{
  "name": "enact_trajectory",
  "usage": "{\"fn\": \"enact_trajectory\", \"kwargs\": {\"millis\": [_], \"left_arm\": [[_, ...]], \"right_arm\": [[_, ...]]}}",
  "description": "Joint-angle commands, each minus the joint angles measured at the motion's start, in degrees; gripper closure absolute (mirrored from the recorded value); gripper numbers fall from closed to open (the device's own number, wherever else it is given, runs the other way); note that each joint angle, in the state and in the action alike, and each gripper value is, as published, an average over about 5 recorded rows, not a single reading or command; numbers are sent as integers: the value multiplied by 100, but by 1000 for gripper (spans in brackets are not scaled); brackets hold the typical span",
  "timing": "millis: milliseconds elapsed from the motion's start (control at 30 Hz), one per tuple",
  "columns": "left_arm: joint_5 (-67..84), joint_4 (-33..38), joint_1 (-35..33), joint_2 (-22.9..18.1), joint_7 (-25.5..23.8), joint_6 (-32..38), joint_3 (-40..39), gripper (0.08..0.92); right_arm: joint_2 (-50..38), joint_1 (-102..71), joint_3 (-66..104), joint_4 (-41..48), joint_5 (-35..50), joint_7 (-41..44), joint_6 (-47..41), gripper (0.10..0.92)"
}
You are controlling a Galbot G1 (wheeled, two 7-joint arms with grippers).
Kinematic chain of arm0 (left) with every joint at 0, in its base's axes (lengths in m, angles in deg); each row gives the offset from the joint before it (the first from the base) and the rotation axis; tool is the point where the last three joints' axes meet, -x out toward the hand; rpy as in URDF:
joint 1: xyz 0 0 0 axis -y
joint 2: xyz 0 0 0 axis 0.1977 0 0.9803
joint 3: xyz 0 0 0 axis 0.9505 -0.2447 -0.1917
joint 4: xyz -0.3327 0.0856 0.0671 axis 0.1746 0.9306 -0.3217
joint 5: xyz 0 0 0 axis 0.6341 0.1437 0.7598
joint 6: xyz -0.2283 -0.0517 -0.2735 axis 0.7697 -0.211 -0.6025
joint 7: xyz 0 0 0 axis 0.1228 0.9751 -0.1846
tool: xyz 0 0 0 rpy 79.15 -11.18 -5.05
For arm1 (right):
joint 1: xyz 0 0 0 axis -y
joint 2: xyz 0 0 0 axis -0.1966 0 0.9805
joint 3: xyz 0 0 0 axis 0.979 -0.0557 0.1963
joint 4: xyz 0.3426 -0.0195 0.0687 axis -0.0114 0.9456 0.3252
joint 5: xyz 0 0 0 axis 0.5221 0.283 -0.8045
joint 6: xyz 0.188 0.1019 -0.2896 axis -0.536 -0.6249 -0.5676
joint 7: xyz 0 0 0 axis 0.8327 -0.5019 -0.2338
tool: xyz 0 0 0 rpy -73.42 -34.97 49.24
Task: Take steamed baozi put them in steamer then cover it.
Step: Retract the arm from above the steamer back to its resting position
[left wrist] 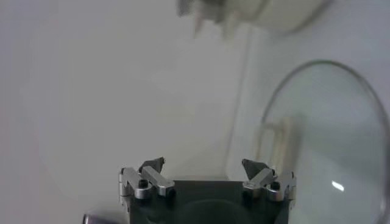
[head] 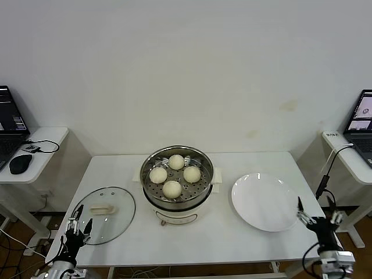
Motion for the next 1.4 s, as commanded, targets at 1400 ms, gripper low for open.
{"fn": "enact_trajectory", "kwargs": {"millis": [1400], "left_arm": [[-672,-1982,2116,515,-230,20,-1074,201]], "right_arm": [[502,-659,977,134,-257,197,183,202]]}}
